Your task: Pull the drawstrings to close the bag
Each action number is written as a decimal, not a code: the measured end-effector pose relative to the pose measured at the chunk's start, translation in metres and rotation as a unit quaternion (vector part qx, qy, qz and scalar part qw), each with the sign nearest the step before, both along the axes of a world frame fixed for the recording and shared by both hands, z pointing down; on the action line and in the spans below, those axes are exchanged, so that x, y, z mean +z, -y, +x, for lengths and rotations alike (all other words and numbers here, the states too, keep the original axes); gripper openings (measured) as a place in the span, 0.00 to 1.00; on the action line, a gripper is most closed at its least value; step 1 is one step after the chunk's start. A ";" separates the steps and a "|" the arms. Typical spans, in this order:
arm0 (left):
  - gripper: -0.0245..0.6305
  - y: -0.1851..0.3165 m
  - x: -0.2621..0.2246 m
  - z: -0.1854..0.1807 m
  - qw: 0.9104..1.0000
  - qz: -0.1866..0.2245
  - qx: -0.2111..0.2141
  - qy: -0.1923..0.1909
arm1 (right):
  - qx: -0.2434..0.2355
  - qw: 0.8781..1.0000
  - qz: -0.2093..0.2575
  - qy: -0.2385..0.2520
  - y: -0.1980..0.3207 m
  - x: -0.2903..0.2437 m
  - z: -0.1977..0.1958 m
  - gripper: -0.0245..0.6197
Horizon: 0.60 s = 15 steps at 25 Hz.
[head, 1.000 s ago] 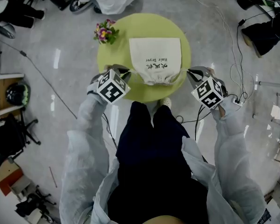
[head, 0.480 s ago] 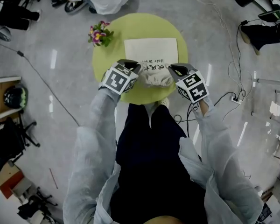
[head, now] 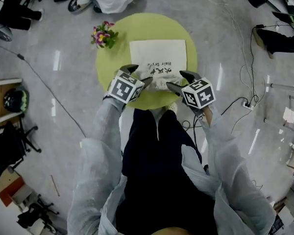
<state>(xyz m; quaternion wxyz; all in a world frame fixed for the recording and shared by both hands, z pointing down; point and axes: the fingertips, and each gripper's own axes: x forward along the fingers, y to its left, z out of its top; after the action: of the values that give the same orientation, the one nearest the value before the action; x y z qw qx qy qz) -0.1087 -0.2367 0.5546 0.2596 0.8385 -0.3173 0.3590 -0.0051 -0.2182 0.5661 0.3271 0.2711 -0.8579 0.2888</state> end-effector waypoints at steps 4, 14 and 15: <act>0.68 -0.009 -0.004 0.004 0.999 -0.007 -0.004 -0.031 | -0.005 1.000 0.013 0.010 -0.003 -0.003 0.001 0.71; 0.69 -0.036 -0.041 -0.011 0.982 -0.016 -0.106 -0.158 | 0.059 0.989 -0.013 0.133 -0.029 -0.054 0.013 0.73; 0.68 -0.038 -0.048 -0.013 0.974 -0.019 -0.124 -0.186 | 0.065 0.987 -0.014 0.145 -0.032 -0.060 0.014 0.72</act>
<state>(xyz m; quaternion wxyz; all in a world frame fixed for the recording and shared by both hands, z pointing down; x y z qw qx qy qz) -0.1215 -0.1989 0.5067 0.3729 0.8393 -0.3582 0.1678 0.0086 -0.1861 0.5060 0.1833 0.2766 -0.8731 0.3573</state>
